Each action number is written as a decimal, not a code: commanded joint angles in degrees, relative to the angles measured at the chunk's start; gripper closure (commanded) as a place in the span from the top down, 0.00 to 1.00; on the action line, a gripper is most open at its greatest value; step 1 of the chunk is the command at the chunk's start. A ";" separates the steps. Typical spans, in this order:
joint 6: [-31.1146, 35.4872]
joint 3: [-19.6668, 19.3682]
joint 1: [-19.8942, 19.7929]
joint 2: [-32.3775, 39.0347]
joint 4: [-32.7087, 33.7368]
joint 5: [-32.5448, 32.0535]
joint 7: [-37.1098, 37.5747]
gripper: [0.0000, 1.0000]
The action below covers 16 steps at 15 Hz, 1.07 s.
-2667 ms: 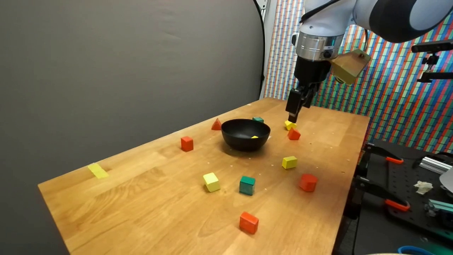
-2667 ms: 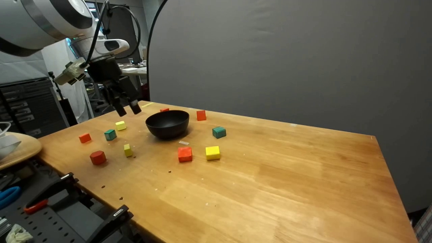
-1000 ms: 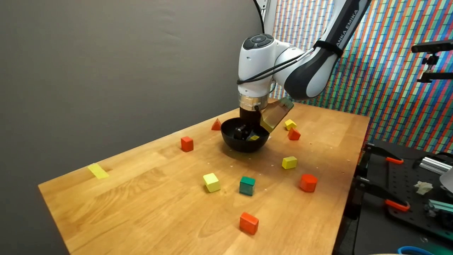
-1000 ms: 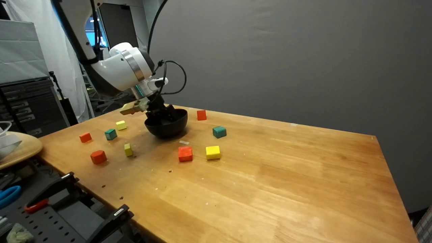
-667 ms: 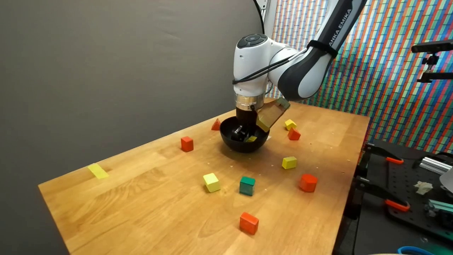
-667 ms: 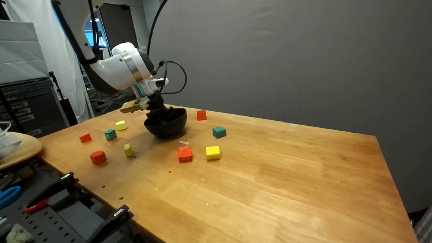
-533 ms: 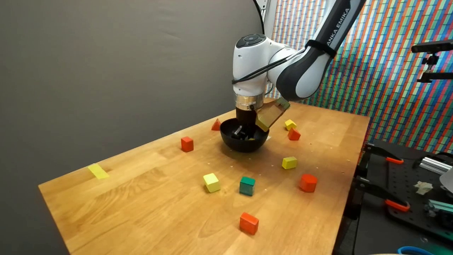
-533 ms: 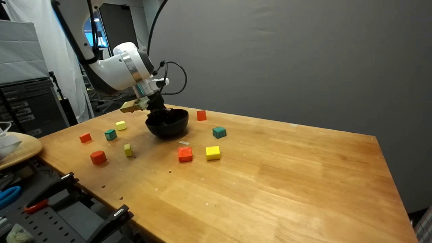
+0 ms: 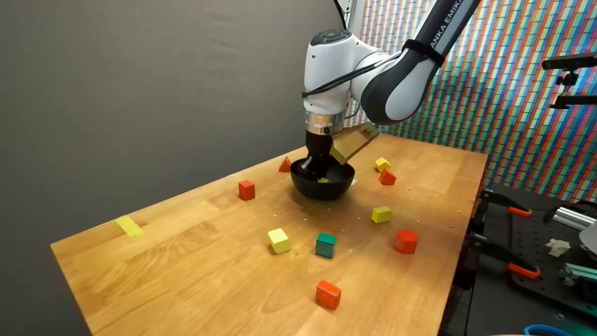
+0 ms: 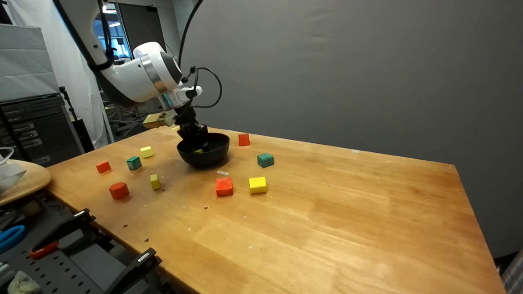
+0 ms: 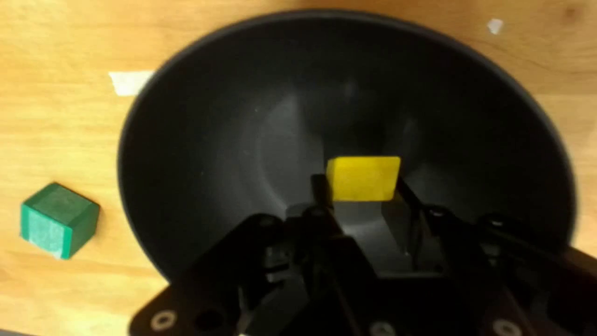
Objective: Remove all the blocks from the bowl
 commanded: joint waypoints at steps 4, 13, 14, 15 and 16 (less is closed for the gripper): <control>5.17 -0.44 7.83 -14.48 -5.66 -9.03 1.95 0.16; 9.83 4.23 7.92 0.32 3.00 -6.40 -5.98 0.16; 9.59 4.51 7.61 2.09 3.94 -5.85 -6.71 0.17; 9.28 4.68 7.33 3.38 4.78 -5.51 -7.38 0.19; 9.13 4.70 7.17 4.46 5.56 -5.47 -7.56 0.18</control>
